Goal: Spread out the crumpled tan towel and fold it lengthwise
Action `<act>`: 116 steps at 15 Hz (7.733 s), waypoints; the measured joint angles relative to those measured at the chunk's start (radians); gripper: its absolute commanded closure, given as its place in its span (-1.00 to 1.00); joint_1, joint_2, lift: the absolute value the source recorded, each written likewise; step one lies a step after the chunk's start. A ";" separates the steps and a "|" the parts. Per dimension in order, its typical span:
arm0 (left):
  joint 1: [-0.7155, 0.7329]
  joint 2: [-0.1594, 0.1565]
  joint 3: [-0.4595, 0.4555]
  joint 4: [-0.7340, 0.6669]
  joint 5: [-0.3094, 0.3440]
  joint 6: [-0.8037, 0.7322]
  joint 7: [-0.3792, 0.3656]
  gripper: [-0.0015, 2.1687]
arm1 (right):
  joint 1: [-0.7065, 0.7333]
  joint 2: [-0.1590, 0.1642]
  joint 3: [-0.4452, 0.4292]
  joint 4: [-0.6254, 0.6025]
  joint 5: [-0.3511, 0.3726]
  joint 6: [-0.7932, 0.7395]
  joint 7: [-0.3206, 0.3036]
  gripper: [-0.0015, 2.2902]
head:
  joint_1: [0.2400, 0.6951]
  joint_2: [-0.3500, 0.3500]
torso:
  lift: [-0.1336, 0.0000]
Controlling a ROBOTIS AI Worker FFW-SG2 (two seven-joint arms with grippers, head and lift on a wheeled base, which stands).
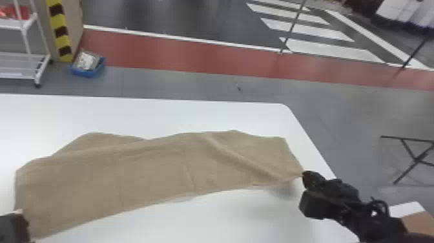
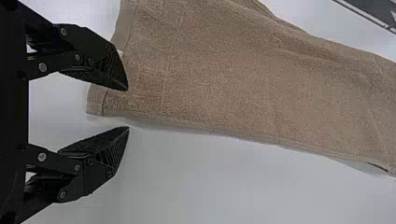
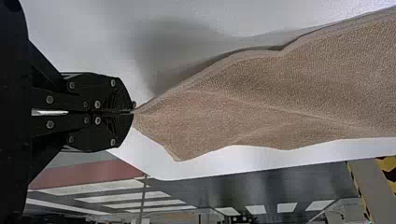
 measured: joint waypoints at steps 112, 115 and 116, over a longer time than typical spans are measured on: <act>-0.215 -0.005 0.367 0.114 0.335 -0.077 -0.146 0.30 | -0.633 -0.304 1.066 -0.027 -0.093 0.675 0.713 -0.75 | 1.00 0.60 | -0.86; -0.215 -0.005 0.370 0.118 0.335 -0.077 -0.145 0.30 | -0.622 -0.333 1.064 -0.045 -0.105 0.680 0.713 -0.71 | 1.00 0.58 | -0.86; -0.215 -0.005 0.370 0.119 0.336 -0.077 -0.144 0.30 | -0.614 -0.334 1.061 -0.044 -0.104 0.680 0.713 -0.70 | 1.00 0.58 | -0.86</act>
